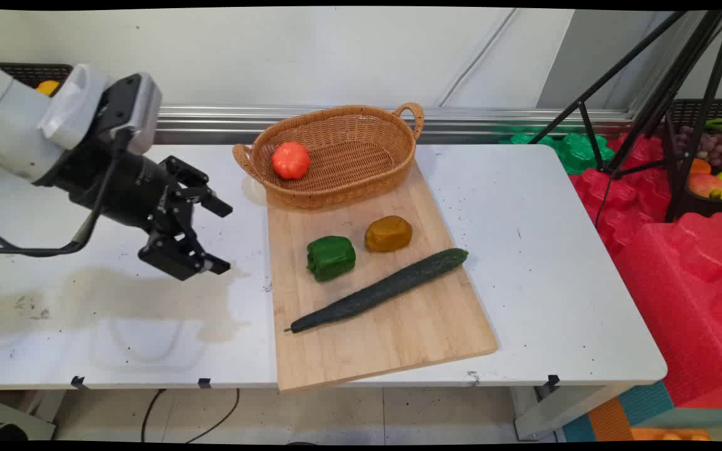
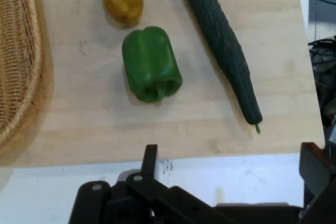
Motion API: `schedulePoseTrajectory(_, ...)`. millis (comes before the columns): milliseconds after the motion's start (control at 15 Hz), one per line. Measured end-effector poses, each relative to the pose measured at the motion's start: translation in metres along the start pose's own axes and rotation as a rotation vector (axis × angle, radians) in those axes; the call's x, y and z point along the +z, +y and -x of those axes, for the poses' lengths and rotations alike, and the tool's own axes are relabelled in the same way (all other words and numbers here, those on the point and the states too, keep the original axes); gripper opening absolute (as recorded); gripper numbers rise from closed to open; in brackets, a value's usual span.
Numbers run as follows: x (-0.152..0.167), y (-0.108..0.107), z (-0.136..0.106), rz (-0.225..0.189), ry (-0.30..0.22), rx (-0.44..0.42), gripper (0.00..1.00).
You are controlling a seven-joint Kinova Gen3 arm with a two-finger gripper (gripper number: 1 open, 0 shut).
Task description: Pick up the potato from the cutting board
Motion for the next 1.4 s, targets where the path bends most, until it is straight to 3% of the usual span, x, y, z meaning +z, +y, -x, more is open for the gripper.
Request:
schedulePoseTrajectory(733,0.049,-0.001,-0.086,-0.091,-0.034,-0.117,1.00)
schedulePoseTrajectory(1400,0.136,-0.028,-0.144,-0.135,-0.083,-0.148,1.00)
